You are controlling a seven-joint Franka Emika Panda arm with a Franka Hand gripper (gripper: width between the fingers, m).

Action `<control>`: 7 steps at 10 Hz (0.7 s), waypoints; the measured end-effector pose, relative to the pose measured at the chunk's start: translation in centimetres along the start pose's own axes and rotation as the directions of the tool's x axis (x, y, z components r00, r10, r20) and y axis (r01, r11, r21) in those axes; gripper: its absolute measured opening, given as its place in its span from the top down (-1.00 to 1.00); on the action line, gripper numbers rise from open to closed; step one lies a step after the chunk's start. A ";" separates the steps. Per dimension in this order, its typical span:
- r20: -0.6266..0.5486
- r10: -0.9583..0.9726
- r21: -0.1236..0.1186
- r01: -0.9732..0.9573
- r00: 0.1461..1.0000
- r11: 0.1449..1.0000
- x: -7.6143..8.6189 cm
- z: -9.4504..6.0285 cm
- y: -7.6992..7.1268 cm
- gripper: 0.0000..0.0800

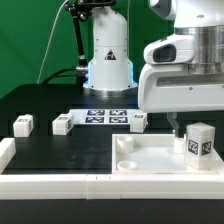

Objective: Assemble one leg

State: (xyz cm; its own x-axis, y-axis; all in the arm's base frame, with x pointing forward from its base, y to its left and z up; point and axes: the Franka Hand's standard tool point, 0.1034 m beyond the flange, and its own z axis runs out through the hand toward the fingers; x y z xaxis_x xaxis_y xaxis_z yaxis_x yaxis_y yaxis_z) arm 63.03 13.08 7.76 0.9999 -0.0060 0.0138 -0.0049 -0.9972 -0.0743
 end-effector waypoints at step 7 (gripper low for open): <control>-0.003 -0.403 -0.011 0.403 0.915 0.915 0.0 0.1 0.3 -0.13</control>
Offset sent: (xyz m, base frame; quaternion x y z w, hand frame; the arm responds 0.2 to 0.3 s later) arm -0.0024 0.0004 0.0004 0.0043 0.0102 -0.2341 0.9722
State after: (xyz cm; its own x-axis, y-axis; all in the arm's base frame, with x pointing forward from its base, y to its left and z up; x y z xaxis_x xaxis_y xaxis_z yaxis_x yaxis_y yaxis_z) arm 63.05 12.75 7.61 0.9172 0.3959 0.0451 0.3979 -0.9160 -0.0511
